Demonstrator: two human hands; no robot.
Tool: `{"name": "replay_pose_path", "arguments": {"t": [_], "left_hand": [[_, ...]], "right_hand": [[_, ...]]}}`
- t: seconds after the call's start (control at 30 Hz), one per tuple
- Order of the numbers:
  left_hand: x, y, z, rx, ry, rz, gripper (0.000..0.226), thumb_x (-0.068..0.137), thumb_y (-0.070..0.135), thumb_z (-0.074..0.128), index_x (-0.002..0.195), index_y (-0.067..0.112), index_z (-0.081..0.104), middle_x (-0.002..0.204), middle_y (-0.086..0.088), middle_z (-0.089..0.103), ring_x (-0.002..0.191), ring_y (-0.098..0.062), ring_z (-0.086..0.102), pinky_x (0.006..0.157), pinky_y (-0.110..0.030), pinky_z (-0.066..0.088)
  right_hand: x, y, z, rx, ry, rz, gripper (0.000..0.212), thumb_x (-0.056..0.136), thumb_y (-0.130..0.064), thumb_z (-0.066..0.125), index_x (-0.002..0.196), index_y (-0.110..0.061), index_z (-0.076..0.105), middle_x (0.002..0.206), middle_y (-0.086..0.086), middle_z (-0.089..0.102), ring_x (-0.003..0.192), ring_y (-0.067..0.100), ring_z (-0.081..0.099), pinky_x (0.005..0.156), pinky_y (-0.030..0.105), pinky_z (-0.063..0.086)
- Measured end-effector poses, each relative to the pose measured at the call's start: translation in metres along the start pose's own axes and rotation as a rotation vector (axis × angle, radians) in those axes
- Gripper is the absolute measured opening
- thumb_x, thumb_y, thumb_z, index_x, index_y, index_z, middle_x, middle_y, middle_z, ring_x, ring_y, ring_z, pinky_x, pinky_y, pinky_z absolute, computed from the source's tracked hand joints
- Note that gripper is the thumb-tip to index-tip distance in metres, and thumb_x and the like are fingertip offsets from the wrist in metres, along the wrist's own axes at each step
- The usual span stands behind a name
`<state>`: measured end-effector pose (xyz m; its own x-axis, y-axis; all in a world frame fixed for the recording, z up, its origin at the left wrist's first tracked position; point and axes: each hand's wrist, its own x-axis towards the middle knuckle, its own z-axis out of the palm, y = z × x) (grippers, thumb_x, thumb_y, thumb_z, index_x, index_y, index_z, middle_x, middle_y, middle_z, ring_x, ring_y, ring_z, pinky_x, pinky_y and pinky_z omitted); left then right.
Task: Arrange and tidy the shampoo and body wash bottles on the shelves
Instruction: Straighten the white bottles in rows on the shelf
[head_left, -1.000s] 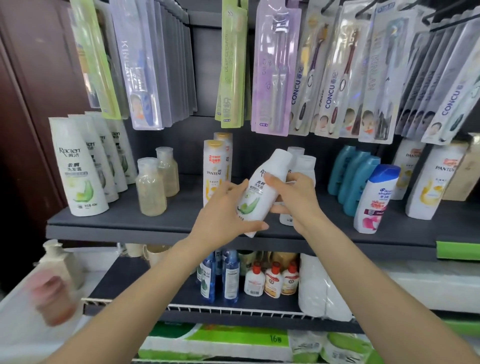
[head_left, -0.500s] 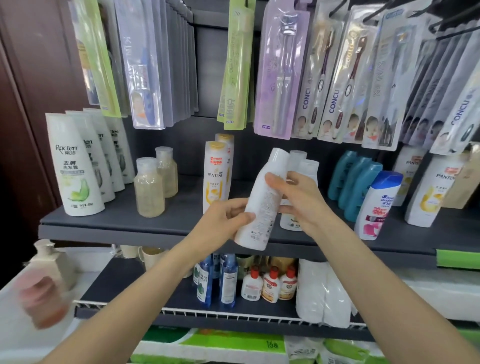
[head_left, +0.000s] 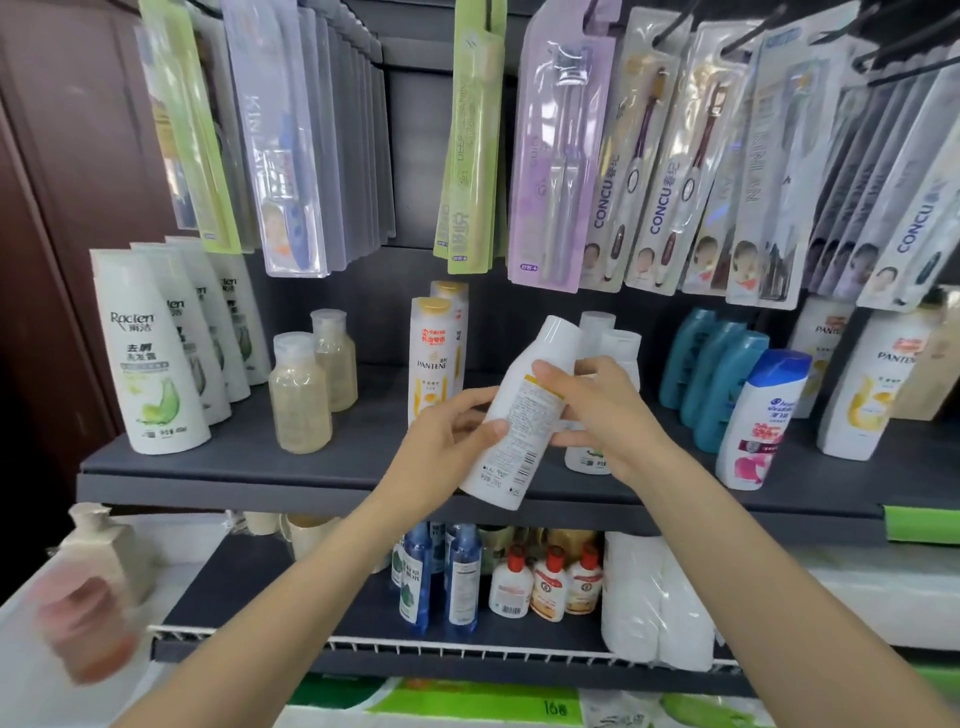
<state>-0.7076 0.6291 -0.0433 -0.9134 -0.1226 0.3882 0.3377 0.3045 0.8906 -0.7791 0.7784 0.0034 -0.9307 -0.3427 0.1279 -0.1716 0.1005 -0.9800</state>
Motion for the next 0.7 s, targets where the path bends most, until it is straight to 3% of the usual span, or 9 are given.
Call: {"name": "replay_pose_path", "arguments": {"t": [0.07,0.13,0.27,0.37,0.43,0.53,0.63,0.7], "left_hand": [[0.001,0.003,0.003,0.161,0.054,0.093,0.037,0.09,0.021,0.059,0.127,0.024,0.055,0.101,0.017,0.066,0.089,0.012,0.06,0.075,-0.006,0.046],[0.002,0.005,0.007,0.314,0.113,0.182,0.041,0.089,0.025,0.061,0.13,0.025,0.053,0.101,0.017,0.064,0.084,0.014,0.058,0.072,-0.001,0.041],[0.004,0.007,0.012,0.547,0.175,0.294,0.049,0.088,0.034,0.061,0.135,0.031,0.048,0.113,0.011,0.066,0.092,-0.002,0.061,0.079,-0.013,0.047],[0.007,0.007,0.012,0.613,0.077,0.322,0.053,0.087,0.034,0.061,0.137,0.031,0.045,0.123,0.009,0.061,0.105,-0.006,0.058,0.089,-0.025,0.049],[0.012,0.009,0.011,0.515,0.028,0.296,0.053,0.087,0.03,0.063,0.137,0.03,0.045,0.126,0.011,0.058,0.107,-0.001,0.056,0.09,-0.018,0.048],[0.023,0.016,0.006,0.215,0.043,0.174,0.046,0.086,0.021,0.064,0.13,0.028,0.051,0.115,0.014,0.062,0.092,0.006,0.061,0.08,-0.009,0.048],[0.039,0.019,0.001,0.025,0.01,0.029,0.049,0.083,0.023,0.069,0.127,0.03,0.049,0.108,0.005,0.067,0.095,-0.007,0.066,0.082,-0.029,0.056],[0.045,0.022,0.004,-0.007,-0.012,-0.011,0.045,0.082,0.021,0.069,0.121,0.033,0.05,0.105,0.002,0.067,0.097,-0.014,0.065,0.08,-0.033,0.057]], "right_hand": [[0.0,-0.002,0.004,-0.004,-0.025,0.012,0.043,0.083,-0.033,0.07,0.113,-0.013,0.047,0.107,0.001,0.063,0.096,0.014,0.065,0.074,0.036,0.059],[0.002,-0.003,0.008,0.022,-0.014,0.001,0.053,0.079,-0.033,0.074,0.119,-0.015,0.045,0.111,0.0,0.061,0.1,0.015,0.064,0.081,0.04,0.058],[0.007,-0.008,0.005,0.062,0.032,-0.042,0.045,0.078,-0.021,0.076,0.117,-0.014,0.053,0.106,0.004,0.066,0.096,0.018,0.067,0.078,0.039,0.059],[0.01,-0.009,-0.001,0.022,0.061,-0.075,0.032,0.082,-0.009,0.068,0.112,-0.01,0.058,0.102,0.008,0.067,0.092,0.021,0.069,0.072,0.036,0.06],[0.011,-0.008,-0.005,0.036,0.041,-0.102,0.028,0.084,-0.008,0.063,0.112,-0.008,0.059,0.103,0.009,0.069,0.092,0.022,0.069,0.072,0.036,0.059],[0.01,-0.007,-0.011,0.082,-0.028,-0.143,0.029,0.089,-0.009,0.06,0.118,-0.01,0.06,0.105,0.004,0.07,0.093,0.017,0.069,0.076,0.035,0.059],[0.01,-0.008,-0.015,0.086,-0.093,-0.184,0.032,0.091,-0.01,0.059,0.123,-0.012,0.059,0.111,0.005,0.068,0.099,0.018,0.068,0.083,0.038,0.057],[0.011,-0.008,-0.016,0.065,-0.105,-0.208,0.034,0.091,-0.01,0.059,0.125,-0.014,0.059,0.113,0.005,0.067,0.101,0.019,0.067,0.084,0.039,0.057]]}}
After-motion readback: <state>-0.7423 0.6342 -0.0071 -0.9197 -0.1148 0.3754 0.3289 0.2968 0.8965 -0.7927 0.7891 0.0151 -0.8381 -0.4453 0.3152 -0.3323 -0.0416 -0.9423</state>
